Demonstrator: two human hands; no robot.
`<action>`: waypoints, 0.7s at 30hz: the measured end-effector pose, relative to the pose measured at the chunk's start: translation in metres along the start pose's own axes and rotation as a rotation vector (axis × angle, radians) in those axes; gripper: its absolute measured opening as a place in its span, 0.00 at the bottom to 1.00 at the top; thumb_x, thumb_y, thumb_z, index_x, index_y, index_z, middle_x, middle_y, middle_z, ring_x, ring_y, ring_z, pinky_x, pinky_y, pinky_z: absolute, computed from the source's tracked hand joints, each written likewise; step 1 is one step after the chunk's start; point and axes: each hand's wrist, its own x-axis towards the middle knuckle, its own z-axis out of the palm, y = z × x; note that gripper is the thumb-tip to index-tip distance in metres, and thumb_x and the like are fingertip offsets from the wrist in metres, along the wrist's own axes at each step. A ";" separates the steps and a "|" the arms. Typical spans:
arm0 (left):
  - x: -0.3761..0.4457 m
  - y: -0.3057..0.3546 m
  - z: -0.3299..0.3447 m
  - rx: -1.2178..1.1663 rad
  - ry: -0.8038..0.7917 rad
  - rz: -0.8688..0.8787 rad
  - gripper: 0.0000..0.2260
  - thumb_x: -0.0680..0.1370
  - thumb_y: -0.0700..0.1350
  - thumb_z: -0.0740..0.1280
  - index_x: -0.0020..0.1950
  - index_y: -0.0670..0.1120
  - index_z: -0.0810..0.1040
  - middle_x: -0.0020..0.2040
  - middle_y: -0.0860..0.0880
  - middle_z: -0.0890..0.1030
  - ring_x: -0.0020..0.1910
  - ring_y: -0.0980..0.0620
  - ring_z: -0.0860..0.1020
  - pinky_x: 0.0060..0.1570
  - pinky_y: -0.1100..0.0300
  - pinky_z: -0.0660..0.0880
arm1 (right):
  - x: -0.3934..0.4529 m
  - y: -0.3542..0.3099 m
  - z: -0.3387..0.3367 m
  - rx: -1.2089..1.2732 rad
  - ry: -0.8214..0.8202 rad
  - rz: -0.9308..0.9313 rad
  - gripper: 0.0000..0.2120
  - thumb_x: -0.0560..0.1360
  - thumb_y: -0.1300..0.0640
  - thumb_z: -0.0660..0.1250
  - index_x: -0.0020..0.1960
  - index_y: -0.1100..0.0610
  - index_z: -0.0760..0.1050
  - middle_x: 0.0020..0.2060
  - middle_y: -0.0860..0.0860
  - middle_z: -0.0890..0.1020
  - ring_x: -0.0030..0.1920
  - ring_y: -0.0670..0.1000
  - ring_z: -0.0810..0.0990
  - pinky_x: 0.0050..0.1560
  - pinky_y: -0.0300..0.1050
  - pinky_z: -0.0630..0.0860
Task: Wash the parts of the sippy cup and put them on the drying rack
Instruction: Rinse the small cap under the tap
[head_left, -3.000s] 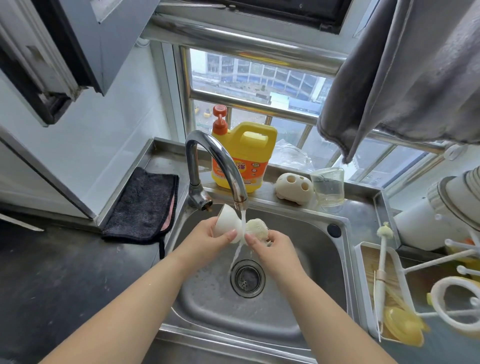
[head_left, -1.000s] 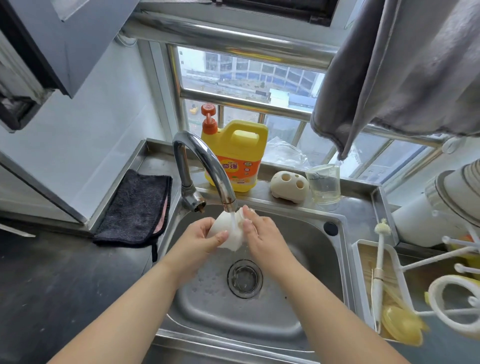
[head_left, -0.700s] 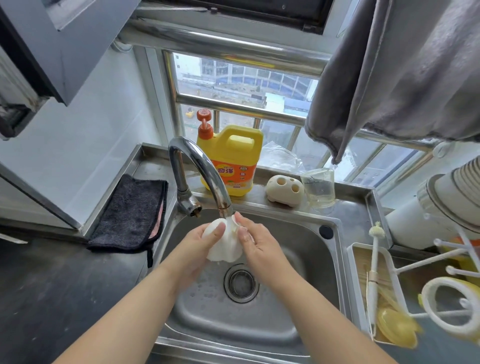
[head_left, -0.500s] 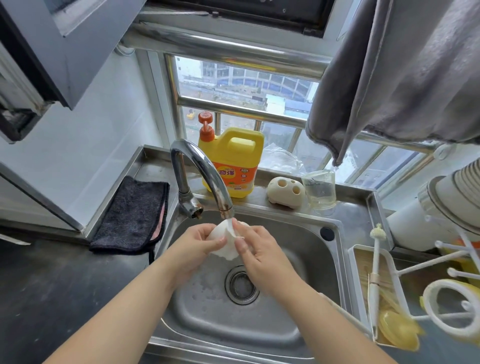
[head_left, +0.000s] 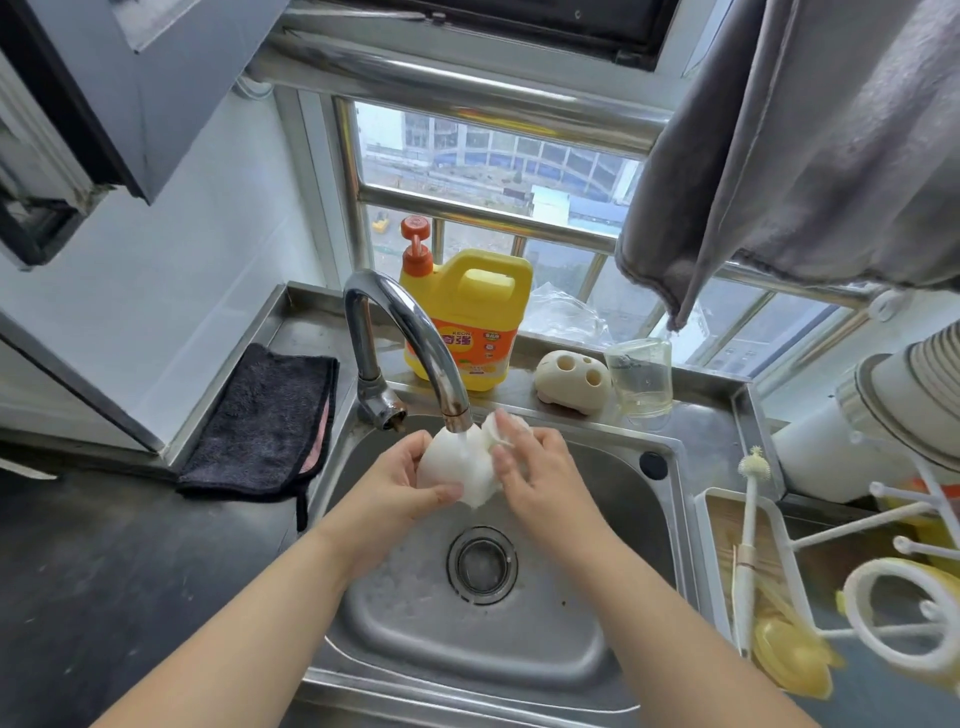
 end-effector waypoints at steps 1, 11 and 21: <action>0.001 0.001 0.003 -0.010 -0.006 0.003 0.20 0.65 0.38 0.74 0.56 0.40 0.75 0.44 0.47 0.82 0.42 0.54 0.80 0.41 0.63 0.76 | 0.005 -0.005 0.000 0.017 0.004 -0.014 0.22 0.81 0.48 0.56 0.74 0.41 0.59 0.57 0.47 0.66 0.63 0.47 0.68 0.65 0.41 0.64; -0.006 -0.001 -0.003 -0.021 -0.019 -0.081 0.23 0.65 0.36 0.71 0.59 0.46 0.76 0.48 0.46 0.81 0.47 0.51 0.79 0.48 0.59 0.75 | -0.019 0.000 0.008 -0.054 -0.060 -0.110 0.22 0.80 0.48 0.58 0.73 0.37 0.60 0.56 0.41 0.66 0.62 0.43 0.65 0.64 0.39 0.64; -0.001 0.008 -0.012 0.083 -0.009 -0.132 0.15 0.70 0.42 0.74 0.53 0.37 0.79 0.45 0.43 0.82 0.44 0.50 0.80 0.42 0.64 0.76 | -0.033 -0.001 0.008 -0.099 -0.100 -0.169 0.21 0.80 0.46 0.56 0.73 0.39 0.61 0.55 0.40 0.68 0.61 0.41 0.65 0.60 0.34 0.62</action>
